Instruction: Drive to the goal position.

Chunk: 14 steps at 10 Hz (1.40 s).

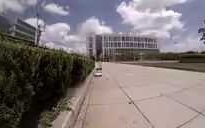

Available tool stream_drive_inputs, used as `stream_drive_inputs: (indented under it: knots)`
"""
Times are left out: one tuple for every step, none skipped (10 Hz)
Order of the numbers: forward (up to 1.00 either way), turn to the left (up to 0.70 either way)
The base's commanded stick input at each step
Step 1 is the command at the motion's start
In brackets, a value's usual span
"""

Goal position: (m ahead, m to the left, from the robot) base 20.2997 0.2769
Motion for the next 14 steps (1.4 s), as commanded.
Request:
stream_drive_inputs:
  knots:
    - [0.04,0.00]
    - [0.04,0.00]
    - [0.04,0.00]
    - [0.04,0.00]
    - [0.04,0.00]
    - [0.04,0.00]
    - [0.04,0.00]
    - [0.04,0.00]
    - [0.04,0.00]
    - [0.04,0.00]
    - [0.04,0.00]
    - [0.04,0.00]
    - [0.04,0.00]
    - [0.04,0.00]
